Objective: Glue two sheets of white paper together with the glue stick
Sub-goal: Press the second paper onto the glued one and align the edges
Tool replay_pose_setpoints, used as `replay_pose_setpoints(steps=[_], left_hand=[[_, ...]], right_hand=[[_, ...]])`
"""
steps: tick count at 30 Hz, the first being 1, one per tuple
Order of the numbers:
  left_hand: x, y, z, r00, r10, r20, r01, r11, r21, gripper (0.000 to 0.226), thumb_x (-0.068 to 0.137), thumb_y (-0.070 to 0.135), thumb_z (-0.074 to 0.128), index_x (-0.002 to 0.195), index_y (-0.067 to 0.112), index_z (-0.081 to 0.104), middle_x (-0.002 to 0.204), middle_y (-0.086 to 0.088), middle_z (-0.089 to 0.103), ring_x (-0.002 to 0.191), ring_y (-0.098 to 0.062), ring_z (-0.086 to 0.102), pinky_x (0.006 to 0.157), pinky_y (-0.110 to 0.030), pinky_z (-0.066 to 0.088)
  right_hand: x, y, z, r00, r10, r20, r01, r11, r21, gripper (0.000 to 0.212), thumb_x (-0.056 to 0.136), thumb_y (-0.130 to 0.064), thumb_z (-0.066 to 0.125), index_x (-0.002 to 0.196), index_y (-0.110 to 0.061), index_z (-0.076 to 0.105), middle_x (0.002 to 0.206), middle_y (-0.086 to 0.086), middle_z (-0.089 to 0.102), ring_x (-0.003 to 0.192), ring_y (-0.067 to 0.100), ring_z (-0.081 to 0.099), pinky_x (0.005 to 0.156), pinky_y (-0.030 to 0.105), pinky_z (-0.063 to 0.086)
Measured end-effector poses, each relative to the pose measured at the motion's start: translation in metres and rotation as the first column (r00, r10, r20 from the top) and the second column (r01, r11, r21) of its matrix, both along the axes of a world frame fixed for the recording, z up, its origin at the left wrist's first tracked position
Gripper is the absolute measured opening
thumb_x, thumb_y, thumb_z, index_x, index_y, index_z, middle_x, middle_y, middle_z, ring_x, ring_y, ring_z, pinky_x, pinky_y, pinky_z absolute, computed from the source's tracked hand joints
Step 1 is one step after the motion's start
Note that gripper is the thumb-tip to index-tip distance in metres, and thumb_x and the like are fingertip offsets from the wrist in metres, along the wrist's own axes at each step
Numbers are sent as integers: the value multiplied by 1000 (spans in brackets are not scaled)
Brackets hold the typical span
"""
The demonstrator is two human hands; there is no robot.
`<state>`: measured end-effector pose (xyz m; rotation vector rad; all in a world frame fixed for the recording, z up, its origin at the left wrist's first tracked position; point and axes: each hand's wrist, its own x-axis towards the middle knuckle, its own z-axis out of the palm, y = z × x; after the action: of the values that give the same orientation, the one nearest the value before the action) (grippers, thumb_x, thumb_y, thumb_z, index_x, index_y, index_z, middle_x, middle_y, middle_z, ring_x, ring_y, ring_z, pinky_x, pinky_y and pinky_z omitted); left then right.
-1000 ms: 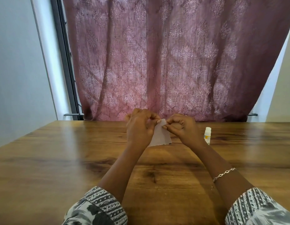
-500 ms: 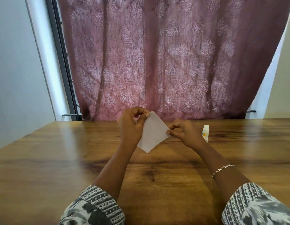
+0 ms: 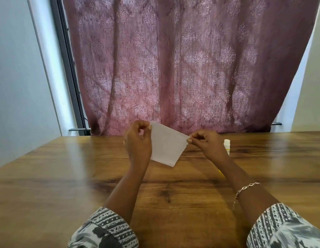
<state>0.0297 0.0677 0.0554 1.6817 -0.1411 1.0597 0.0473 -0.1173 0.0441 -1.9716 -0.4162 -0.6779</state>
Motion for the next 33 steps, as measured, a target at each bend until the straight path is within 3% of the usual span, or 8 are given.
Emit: replay_pose_setpoints(steps=[3, 6, 10, 15, 19, 25, 30, 33], left_hand=[[-4, -9, -1, 937, 274, 218, -345, 833, 434, 23, 79, 16, 59, 101, 14, 60, 103, -7, 63, 107, -24, 45, 87, -45, 36], [-3, -19, -5, 921, 148, 359, -368, 629, 684, 21, 75, 25, 56, 95, 19, 62, 95, -1, 67, 102, -17, 39, 86, -42, 34], [-3, -22, -10, 928, 111, 356, -364, 473, 802, 17, 75, 33, 51, 77, 21, 64, 77, 6, 68, 88, -13, 50, 81, -32, 23], [-6, -19, -4, 965, 119, 232, -260, 512, 819, 10, 64, 23, 72, 65, 19, 63, 65, 4, 69, 72, -21, 63, 74, -31, 21], [-9, -16, -1, 993, 55, 107, -119, 601, 791, 8, 70, 19, 58, 69, 14, 64, 71, -2, 70, 81, -27, 60, 74, -33, 19], [-9, -14, 0, 997, -8, 79, -49, 724, 688, 14, 75, 22, 55, 77, 13, 66, 80, -3, 69, 89, -26, 55, 71, -26, 13], [-12, -18, 0, 998, -15, 61, -32, 716, 698, 10, 85, 15, 54, 88, 10, 62, 89, -5, 66, 96, -24, 50, 78, -26, 15], [-15, -18, 2, 998, -21, 51, -19, 739, 673, 18, 83, 19, 45, 87, 8, 59, 82, -3, 61, 89, -25, 51, 81, -31, 20]], right_hand=[[-3, 2, 4, 992, -81, 94, 95, 983, -157, 11, 77, -11, 67, 79, 0, 68, 82, 9, 66, 75, 18, 55, 57, 8, 33], [-7, 8, 7, 981, -91, 170, 140, 941, -307, 12, 78, -12, 66, 78, -1, 67, 83, 10, 65, 77, 18, 51, 59, 17, 31], [-11, 16, 9, 949, -53, 312, 191, 880, -434, 8, 77, -7, 65, 76, 1, 67, 80, 17, 67, 79, 30, 56, 67, 27, 31], [-13, 23, 9, 922, 0, 386, 224, 816, -534, 7, 75, -6, 65, 75, 1, 66, 77, 18, 66, 76, 32, 58, 66, 30, 34], [-14, 23, 10, 930, 46, 365, 159, 845, -510, 10, 73, -10, 61, 72, -1, 66, 73, 16, 66, 72, 31, 58, 64, 30, 36], [-16, 22, 13, 973, 131, 191, -79, 963, -259, 6, 76, -5, 66, 78, 0, 68, 76, 8, 62, 76, 20, 55, 67, 28, 41], [-16, 20, 13, 976, 166, 141, -140, 974, -176, 5, 75, -6, 68, 79, -3, 70, 75, 4, 64, 73, 9, 57, 69, 24, 45], [-17, 21, 14, 977, 190, 96, -179, 977, -115, 9, 76, -8, 68, 82, -3, 71, 77, 6, 64, 76, 15, 59, 73, 30, 47]])
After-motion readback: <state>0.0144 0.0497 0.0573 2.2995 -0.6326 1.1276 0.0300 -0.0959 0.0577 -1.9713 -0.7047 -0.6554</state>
